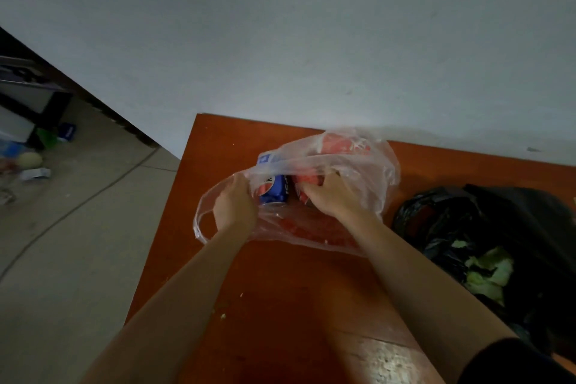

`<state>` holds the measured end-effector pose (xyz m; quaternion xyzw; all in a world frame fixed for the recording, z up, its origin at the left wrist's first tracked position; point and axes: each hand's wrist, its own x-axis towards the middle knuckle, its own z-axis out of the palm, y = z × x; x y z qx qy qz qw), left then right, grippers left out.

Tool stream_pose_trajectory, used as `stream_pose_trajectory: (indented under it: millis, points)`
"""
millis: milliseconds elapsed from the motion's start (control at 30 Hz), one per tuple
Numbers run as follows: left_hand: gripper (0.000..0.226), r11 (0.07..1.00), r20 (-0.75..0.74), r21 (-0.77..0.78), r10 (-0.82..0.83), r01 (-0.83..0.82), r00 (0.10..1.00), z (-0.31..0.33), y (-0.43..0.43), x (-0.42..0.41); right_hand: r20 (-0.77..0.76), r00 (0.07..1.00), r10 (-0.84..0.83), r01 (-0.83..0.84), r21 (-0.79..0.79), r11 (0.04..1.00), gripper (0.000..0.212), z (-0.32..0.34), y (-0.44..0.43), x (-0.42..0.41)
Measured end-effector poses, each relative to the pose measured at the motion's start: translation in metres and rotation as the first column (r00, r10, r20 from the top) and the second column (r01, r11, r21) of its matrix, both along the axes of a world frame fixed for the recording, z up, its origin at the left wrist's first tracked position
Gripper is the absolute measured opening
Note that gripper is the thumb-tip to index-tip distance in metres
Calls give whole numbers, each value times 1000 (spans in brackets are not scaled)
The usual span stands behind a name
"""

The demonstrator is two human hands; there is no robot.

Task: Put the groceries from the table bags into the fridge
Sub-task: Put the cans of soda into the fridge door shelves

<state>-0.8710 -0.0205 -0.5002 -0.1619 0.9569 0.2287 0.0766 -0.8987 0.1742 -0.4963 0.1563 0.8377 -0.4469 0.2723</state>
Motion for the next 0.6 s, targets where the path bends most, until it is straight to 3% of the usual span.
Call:
stream_pose_trajectory:
  millis: [67, 100, 167, 233, 300, 367, 534, 600]
  points:
    - [18, 995, 21, 96, -10, 8, 1000, -3, 14, 0, -48, 998, 33, -31, 34, 999, 57, 3, 2, 5]
    - [19, 991, 43, 137, -15, 9, 999, -4, 20, 0, -67, 997, 38, -35, 51, 998, 66, 4, 5, 9]
    - [17, 986, 115, 168, -39, 19, 993, -6, 28, 0, -60, 998, 18, -17, 18, 1000, 54, 3, 8, 15]
    - [52, 992, 214, 121, -64, 38, 975, -13, 29, -2, 38, 999, 30, -31, 15, 999, 16, 0, 10, 19]
    - [75, 994, 243, 93, -83, 62, 966, -18, 29, -4, 89, 993, 80, -84, 45, 995, 35, 0, 11, 24]
    - [73, 993, 197, 98, -81, 63, 977, -20, 32, -5, 79, 994, 77, -83, 78, 993, 45, 2, 12, 27]
    - [42, 1000, 48, 8, 9, -9, 999, -5, 33, 8, 11, 999, -41, 40, 88, 995, 16, 20, 11, 31]
    - [45, 999, -59, 37, 3, -1, 998, 7, 29, 18, -15, 998, -63, 64, 158, 985, 38, 35, 9, 32]
